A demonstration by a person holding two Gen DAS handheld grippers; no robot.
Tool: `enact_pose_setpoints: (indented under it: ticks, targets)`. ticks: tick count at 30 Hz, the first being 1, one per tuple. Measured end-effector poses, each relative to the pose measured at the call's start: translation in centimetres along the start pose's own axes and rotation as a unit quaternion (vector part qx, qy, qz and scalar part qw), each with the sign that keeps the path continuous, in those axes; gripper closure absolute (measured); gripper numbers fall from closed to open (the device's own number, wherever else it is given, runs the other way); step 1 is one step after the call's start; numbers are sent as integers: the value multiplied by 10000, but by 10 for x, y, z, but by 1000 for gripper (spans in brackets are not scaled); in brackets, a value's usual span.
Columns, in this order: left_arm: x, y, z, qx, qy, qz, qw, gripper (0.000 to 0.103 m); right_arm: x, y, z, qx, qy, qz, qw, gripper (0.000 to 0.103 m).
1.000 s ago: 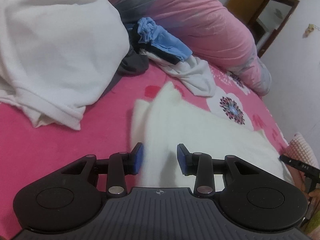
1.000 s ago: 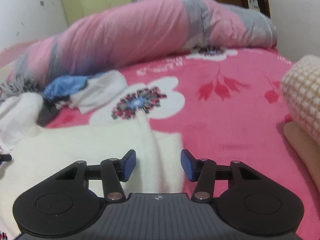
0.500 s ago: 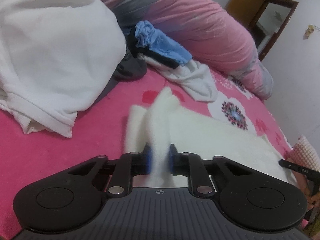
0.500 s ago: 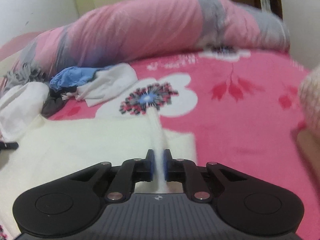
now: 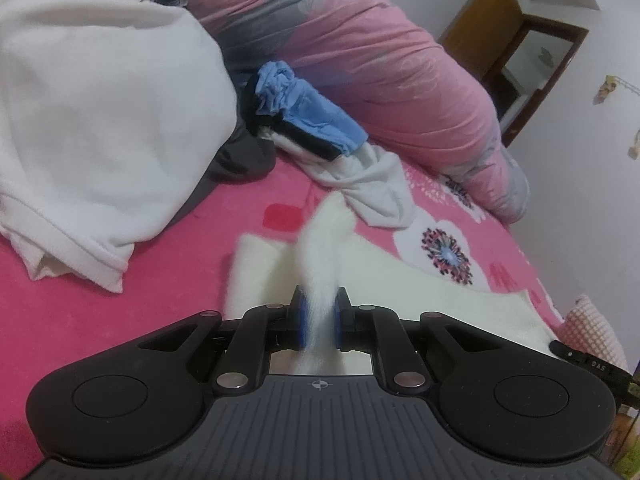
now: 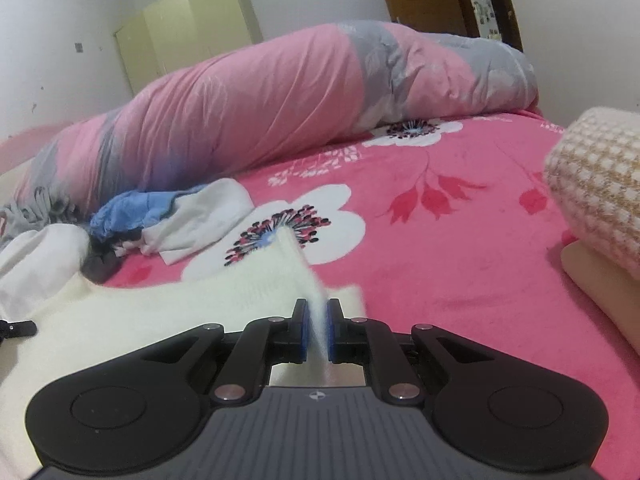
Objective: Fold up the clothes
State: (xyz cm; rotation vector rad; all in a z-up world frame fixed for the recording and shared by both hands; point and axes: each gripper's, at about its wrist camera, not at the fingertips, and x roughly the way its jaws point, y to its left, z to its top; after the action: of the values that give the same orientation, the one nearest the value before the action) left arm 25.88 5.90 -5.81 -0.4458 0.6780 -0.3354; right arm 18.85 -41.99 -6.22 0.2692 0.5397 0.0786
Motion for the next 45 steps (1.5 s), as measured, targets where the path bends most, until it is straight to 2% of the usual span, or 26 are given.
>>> enact_pose_setpoints:
  ticks: [5,9,12,13,14,16,18,23,25,27,30,34,36,38,40,45]
  targets:
    - [6,7,-3,-131,26,107,9999,92,6,-5,-6,63,45,21,10000,94]
    - [8,8,-5,-26,54,166,9998,92,9,-3,-6,48,84,-4,10000,94]
    - [10,9,-6,39,90,244,9997,85,18,-10,-12,235,273,-42,9993,92]
    - [7,6,-5,54,31,239,9997,85,18,-12,-12,315,303,-76,9990,81]
    - [3,4,-3,69,-28,233,9997,82,16,-14,-11,394,301,-156,9986,64]
    - [-4,0,0,98,-146,222,9996,76,11,-15,-10,458,268,-314,9981,57]
    - [-11,-4,2,127,-264,211,9993,68,2,-14,-7,465,186,-427,9978,57]
    - [-28,-15,9,199,-559,183,9981,67,-20,19,8,-300,-282,-842,9956,59]
    - [-35,-19,12,228,-677,172,9973,66,-21,46,17,-829,-369,-775,9929,60]
    - [-18,-18,13,192,-567,213,9980,64,-13,72,23,-1279,-343,-593,9894,61]
    - [11,-15,15,128,-365,284,9989,64,18,101,25,-1723,-86,-313,9845,63]
    - [51,-11,17,41,-94,378,9992,64,85,95,16,-1721,558,-694,9810,66]
    - [70,-9,19,-2,41,425,9991,68,105,72,12,-1186,800,-637,9877,69]
    - [90,-8,20,-45,177,472,9987,69,104,50,12,-608,786,-464,9940,77]
    - [90,1,20,-292,138,297,9990,69,101,42,11,-385,722,-457,9956,79]
    - [87,8,16,-521,24,120,9986,70,103,46,9,-454,681,-553,9951,79]
